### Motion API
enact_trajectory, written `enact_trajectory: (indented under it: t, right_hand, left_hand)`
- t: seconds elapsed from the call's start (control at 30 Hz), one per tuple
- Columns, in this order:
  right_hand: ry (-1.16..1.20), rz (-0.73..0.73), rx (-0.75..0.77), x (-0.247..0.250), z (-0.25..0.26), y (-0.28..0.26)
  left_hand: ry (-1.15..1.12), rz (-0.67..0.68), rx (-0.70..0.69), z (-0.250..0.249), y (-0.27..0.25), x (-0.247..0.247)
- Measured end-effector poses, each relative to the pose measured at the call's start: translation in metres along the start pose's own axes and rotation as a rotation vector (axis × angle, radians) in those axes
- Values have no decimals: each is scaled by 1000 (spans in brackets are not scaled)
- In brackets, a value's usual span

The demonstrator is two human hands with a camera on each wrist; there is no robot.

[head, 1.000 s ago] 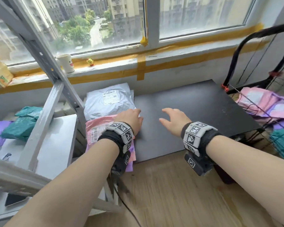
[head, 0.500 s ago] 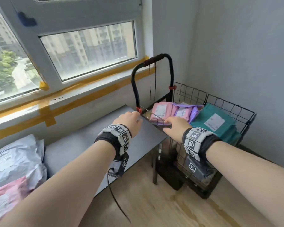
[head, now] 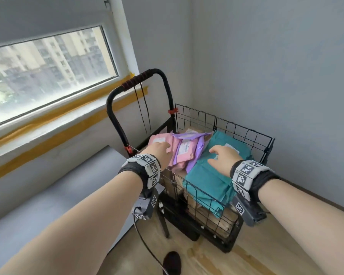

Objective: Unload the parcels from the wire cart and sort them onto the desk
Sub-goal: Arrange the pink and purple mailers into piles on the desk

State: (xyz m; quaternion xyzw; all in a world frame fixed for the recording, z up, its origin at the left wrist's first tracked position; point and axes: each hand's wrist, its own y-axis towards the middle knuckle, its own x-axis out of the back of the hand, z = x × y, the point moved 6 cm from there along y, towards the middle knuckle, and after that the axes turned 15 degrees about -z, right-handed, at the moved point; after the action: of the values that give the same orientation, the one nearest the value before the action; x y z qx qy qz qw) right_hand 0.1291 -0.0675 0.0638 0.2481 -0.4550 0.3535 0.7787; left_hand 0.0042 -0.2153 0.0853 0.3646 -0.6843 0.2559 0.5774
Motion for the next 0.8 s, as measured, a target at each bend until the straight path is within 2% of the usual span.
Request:
enact_trajectory:
  t: [0.13, 0.33, 0.57, 0.73, 0.8]
  right_hand:
    - [-31, 8, -36, -19, -6, 53]
    - [-35, 44, -123, -68, -5, 151]
    - [-87, 151, -228, -148, -7, 243]
    - [-271, 376, -205, -210, -5, 273]
    - [-305, 432, -235, -230, -12, 278]
  left_hand:
    - [-35, 8, -7, 8, 55, -19]
    - [61, 102, -54, 35, 161, -55]
    - [1, 321, 138, 99, 255, -129]
    - [19, 486, 251, 135, 282, -183]
    - [16, 492, 324, 148, 289, -201]
